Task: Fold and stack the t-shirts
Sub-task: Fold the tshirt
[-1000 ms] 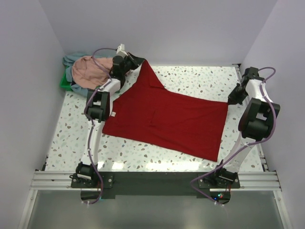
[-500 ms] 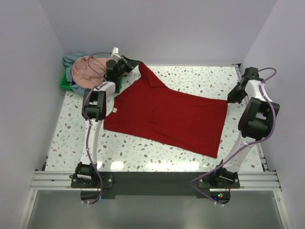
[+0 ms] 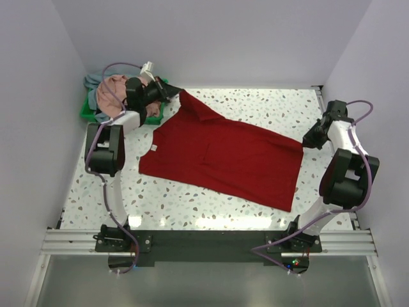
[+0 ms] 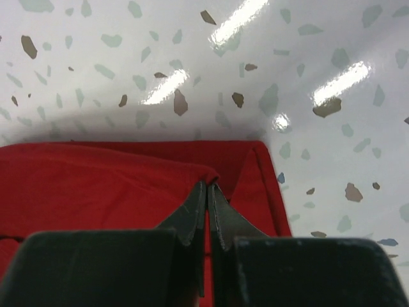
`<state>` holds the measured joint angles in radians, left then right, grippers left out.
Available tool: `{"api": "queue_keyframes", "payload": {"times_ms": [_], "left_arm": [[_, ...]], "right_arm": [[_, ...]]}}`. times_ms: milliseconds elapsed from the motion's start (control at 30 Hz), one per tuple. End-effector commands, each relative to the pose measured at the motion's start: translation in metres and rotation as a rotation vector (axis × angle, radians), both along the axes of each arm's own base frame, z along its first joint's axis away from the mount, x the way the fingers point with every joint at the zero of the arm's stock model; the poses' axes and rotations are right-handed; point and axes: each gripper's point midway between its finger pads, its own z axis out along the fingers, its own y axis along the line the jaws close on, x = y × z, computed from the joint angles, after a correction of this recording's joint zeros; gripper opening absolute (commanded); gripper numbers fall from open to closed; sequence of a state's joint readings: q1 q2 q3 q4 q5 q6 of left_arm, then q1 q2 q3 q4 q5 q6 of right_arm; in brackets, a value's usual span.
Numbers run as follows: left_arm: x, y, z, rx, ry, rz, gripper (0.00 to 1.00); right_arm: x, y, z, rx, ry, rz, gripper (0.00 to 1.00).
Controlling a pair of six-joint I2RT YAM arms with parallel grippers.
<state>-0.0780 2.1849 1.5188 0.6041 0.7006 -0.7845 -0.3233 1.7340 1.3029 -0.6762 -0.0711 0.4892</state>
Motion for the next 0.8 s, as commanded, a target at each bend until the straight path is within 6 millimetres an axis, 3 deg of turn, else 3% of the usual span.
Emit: {"api": "queue_keyframes", "payload": {"times_ms": [0, 33, 433, 533, 767], "left_arm": [[-0.026, 0.002, 0.015, 0.095, -0.077, -0.045, 0.0], [-0.031, 0.004, 0.019, 0.123, -0.09, -0.046, 0.0], [-0.081, 0.038, -0.02, 0.464, -0.027, -0.007, 0.0], [-0.097, 0.044, -0.011, 0.493, -0.042, 0.014, 0.0], [-0.125, 0.061, -0.017, 0.542, 0.005, 0.092, 0.0]], "right_arm": [[-0.007, 0.002, 0.014, -0.031, -0.041, 0.023, 0.0], [-0.012, 0.002, 0.016, -0.036, -0.04, 0.028, 0.0], [-0.057, 0.013, 0.016, -0.061, 0.006, 0.082, 0.0], [-0.067, 0.017, 0.014, -0.06, 0.02, 0.094, 0.0], [-0.085, 0.026, 0.006, -0.052, 0.052, 0.114, 0.0]]}}
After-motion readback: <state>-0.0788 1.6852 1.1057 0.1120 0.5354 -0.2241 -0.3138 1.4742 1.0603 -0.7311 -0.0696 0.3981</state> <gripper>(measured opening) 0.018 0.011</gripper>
